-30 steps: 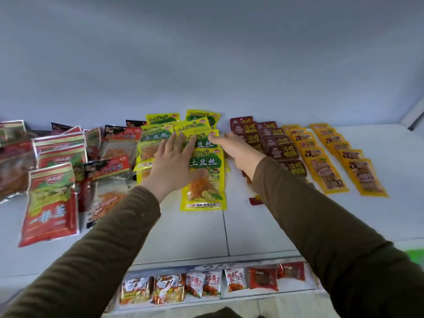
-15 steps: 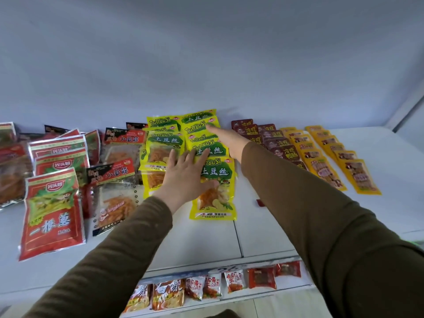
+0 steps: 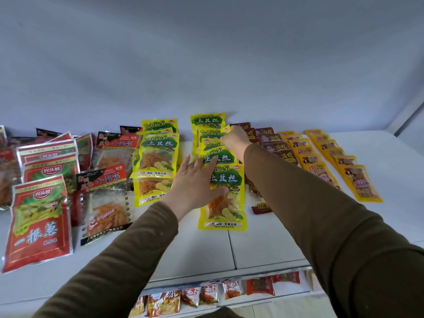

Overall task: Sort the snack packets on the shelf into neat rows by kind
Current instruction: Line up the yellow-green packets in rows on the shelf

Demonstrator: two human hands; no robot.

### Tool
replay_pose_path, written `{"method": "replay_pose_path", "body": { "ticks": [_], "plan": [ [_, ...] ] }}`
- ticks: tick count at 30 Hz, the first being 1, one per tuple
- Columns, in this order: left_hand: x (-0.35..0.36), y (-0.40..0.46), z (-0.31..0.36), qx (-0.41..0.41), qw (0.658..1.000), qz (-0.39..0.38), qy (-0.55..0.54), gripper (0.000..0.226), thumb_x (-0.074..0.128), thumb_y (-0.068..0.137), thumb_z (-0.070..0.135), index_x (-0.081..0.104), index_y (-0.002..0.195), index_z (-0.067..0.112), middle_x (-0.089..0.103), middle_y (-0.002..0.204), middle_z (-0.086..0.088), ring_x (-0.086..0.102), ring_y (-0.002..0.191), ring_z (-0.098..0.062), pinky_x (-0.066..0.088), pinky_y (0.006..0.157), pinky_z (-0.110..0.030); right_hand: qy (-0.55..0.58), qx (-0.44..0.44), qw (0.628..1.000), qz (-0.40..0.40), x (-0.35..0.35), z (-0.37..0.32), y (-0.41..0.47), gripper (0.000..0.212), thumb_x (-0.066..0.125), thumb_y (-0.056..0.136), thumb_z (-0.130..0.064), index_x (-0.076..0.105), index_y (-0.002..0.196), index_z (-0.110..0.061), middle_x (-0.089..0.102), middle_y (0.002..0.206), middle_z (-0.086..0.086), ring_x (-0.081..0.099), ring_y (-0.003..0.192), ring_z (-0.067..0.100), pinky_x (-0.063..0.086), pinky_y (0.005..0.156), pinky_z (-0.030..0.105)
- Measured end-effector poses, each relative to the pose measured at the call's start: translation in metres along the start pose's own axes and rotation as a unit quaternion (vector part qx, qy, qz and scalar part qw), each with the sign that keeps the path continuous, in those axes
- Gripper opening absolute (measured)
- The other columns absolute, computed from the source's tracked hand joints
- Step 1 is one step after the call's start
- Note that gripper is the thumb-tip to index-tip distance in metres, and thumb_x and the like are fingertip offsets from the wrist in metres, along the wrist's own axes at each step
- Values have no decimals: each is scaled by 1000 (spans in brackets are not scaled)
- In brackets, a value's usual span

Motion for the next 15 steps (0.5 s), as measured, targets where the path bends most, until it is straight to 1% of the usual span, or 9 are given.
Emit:
{"method": "replay_pose_path", "body": {
  "ticks": [3, 5, 6, 7, 9, 11, 12, 14, 15],
  "plan": [
    [-2, -2, -1, -18, 997, -14, -68, 96, 46, 88, 78, 9, 164, 31, 11, 170, -15, 11, 157, -33, 0, 126, -54, -2, -27, 1000, -14, -1, 0, -1, 61, 55, 97, -3, 33, 153, -8, 51, 143, 15, 61, 111, 27, 55, 96, 47],
    [-5, 1, -1, -40, 984, -3, -172, 93, 58, 89, 67, 16, 162, 27, 1, 171, -11, 1, 158, -31, 6, 126, -54, -3, -45, 999, -12, -3, -1, -2, 62, 50, 95, 2, 32, 153, -10, 53, 138, 16, 63, 106, 29, 56, 92, 49],
    [-7, 5, -2, -62, 968, 13, -244, 89, 62, 90, 58, 19, 161, 25, -1, 171, -9, -1, 158, -31, 9, 126, -52, -4, -54, 998, -12, -5, -1, -3, 62, 47, 94, 4, 31, 153, -11, 53, 136, 16, 63, 102, 28, 57, 90, 50],
    [-11, 12, -4, -94, 941, 31, -322, 85, 64, 92, 49, 20, 160, 23, 0, 171, -10, 0, 158, -30, 11, 125, -50, -1, -61, 998, -17, -6, -1, -3, 63, 44, 94, 5, 30, 153, -12, 52, 137, 16, 62, 99, 26, 57, 90, 51],
    [-19, 30, -10, -171, 876, 51, -448, 80, 62, 97, 31, 19, 161, 13, 7, 170, -15, 6, 158, -29, 14, 126, -43, 9, -64, 997, -38, -5, -1, -5, 64, 42, 95, 4, 28, 155, -13, 47, 144, 16, 60, 101, 25, 56, 92, 51],
    [-24, 45, -16, -224, 827, 40, -513, 74, 56, 100, 23, 19, 161, 5, 17, 168, -19, 16, 156, -30, 20, 124, -41, 8, -64, 997, -52, -4, -2, -9, 64, 42, 96, 2, 26, 156, -14, 41, 150, 14, 59, 110, 28, 54, 95, 49],
    [-25, 49, -17, -240, 812, 25, -532, 68, 54, 101, 21, 23, 160, 4, 22, 165, -20, 24, 153, -33, 25, 121, -41, 7, -66, 996, -55, -3, -3, -11, 63, 42, 97, 2, 26, 156, -14, 41, 151, 13, 58, 113, 29, 53, 95, 48],
    [-25, 54, -15, -250, 783, 6, -569, 55, 51, 102, 18, 36, 153, 2, 40, 155, -24, 44, 139, -35, 39, 109, -37, 13, -72, 995, -64, -1, -6, -12, 62, 40, 98, 1, 27, 156, -15, 43, 150, 13, 57, 114, 28, 51, 90, 41],
    [-25, 51, -13, -255, 761, 7, -596, 51, 50, 102, 15, 41, 150, 2, 47, 149, -25, 52, 130, -35, 43, 104, -40, 16, -74, 994, -72, 0, -6, -13, 62, 39, 99, 1, 28, 157, -16, 43, 150, 13, 56, 112, 26, 49, 86, 36]
  ]
}}
Point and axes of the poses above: each hand's wrist, its own y-axis towards the middle knuckle, its own x-axis out of the palm, z = x × y, the point moved 3 cm from there along y, towards the middle knuckle
